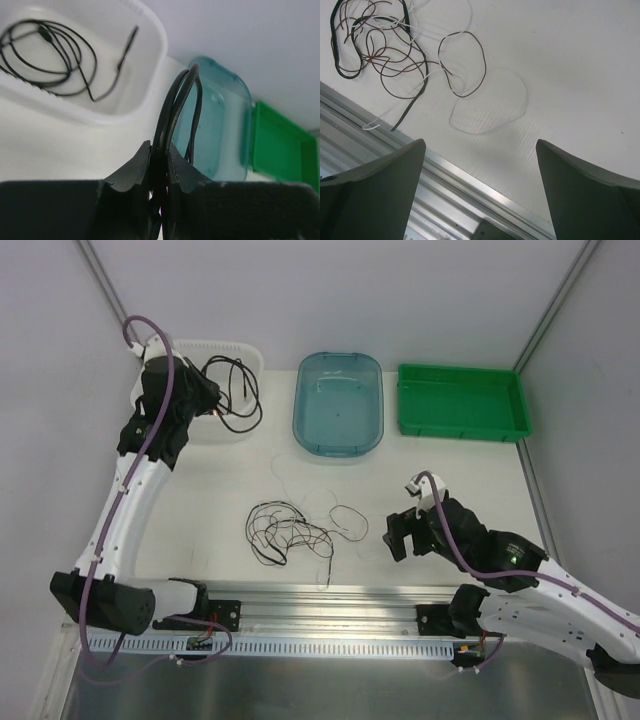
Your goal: Untangle the cables
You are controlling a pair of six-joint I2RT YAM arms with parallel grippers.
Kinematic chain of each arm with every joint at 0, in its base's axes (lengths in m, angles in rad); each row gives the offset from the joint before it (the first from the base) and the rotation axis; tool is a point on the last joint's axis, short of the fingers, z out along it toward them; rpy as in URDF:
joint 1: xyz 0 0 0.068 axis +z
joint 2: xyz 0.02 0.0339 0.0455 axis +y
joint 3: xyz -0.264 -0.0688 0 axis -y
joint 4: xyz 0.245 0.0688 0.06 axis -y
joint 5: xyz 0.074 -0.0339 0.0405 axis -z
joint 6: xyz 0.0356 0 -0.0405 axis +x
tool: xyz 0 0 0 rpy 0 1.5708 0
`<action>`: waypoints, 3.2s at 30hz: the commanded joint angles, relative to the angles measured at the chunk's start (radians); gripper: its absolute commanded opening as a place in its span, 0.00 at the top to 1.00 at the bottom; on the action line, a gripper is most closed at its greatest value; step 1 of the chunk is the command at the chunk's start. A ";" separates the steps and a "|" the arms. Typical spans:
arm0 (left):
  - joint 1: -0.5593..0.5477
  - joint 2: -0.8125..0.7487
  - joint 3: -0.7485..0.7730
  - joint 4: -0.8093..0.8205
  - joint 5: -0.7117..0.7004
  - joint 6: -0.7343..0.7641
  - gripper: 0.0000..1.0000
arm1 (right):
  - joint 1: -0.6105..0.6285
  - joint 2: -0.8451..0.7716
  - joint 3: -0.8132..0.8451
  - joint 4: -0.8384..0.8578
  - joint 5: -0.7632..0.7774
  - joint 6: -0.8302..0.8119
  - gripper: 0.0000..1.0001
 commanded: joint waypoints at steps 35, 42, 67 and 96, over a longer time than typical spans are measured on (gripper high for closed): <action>-0.116 -0.309 -0.536 -0.132 0.242 0.162 0.01 | -0.083 0.308 0.043 0.078 -0.077 0.140 0.18; -0.362 -0.285 -0.667 -0.148 0.123 0.015 0.01 | -0.134 0.502 0.009 0.135 -0.117 0.300 0.32; -0.555 0.112 -0.719 -0.037 -0.102 -0.096 0.26 | -0.190 0.623 -0.112 0.154 -0.043 0.538 0.39; -0.477 0.206 -0.730 -0.029 -0.043 -0.074 0.80 | -0.241 0.267 0.928 -0.270 0.404 -0.193 0.99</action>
